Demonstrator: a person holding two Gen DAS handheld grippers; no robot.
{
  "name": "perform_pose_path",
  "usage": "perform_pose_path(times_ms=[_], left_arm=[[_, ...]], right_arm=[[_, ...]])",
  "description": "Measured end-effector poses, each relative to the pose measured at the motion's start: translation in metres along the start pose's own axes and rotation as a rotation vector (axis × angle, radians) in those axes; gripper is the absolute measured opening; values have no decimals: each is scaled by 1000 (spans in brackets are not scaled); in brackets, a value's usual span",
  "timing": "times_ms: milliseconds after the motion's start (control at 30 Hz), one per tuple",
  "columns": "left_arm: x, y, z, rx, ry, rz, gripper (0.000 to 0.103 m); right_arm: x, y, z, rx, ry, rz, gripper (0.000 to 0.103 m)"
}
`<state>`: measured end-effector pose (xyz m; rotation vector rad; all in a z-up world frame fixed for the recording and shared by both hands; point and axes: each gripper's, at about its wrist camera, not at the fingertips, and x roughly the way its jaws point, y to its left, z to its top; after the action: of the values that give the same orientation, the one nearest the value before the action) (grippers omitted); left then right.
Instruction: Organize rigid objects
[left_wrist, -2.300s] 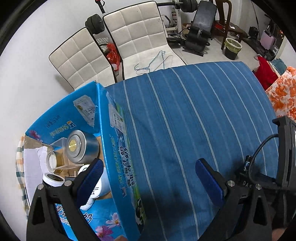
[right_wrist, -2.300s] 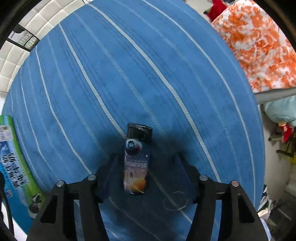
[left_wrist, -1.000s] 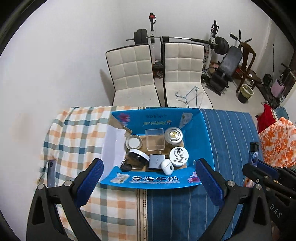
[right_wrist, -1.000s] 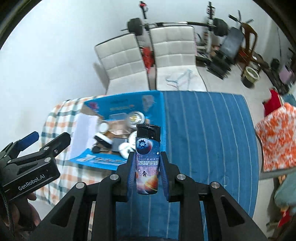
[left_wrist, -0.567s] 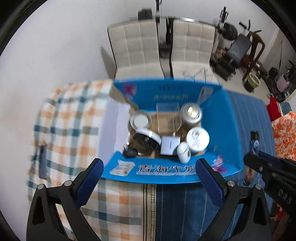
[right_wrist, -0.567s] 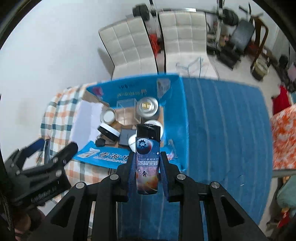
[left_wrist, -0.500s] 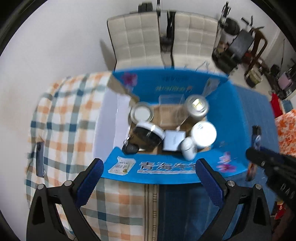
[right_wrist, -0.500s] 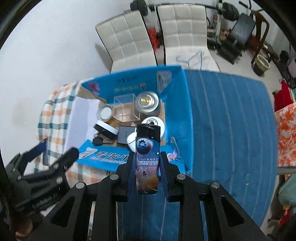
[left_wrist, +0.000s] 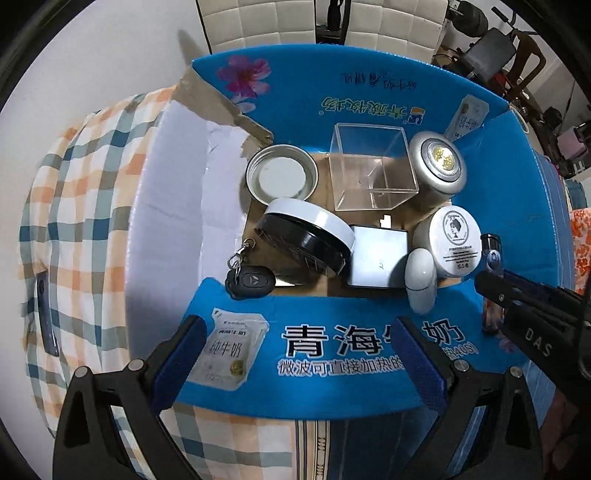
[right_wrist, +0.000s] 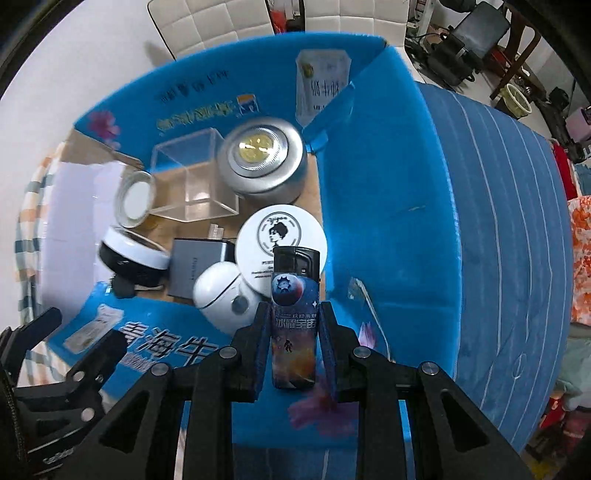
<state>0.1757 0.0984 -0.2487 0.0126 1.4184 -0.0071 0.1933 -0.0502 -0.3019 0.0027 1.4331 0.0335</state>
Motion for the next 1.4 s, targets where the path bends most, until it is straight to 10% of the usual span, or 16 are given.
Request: perform_pose_path(times_ms=[433,600,700,1400], left_arm=[[17,8,3,0,22,-3,102],[5,12,0,3,8,8,102],[-12,14,-3,1,-14,11,102],[-286,7,-48,-39,-463,-29,102]], right_arm=[[33,-6,4,-3,42,-79,32],[29,3,2,-24,39,-44,60],[13,6,-1,-23,9,-26,101],[-301,-5,-75,-36,-389,76,102]])
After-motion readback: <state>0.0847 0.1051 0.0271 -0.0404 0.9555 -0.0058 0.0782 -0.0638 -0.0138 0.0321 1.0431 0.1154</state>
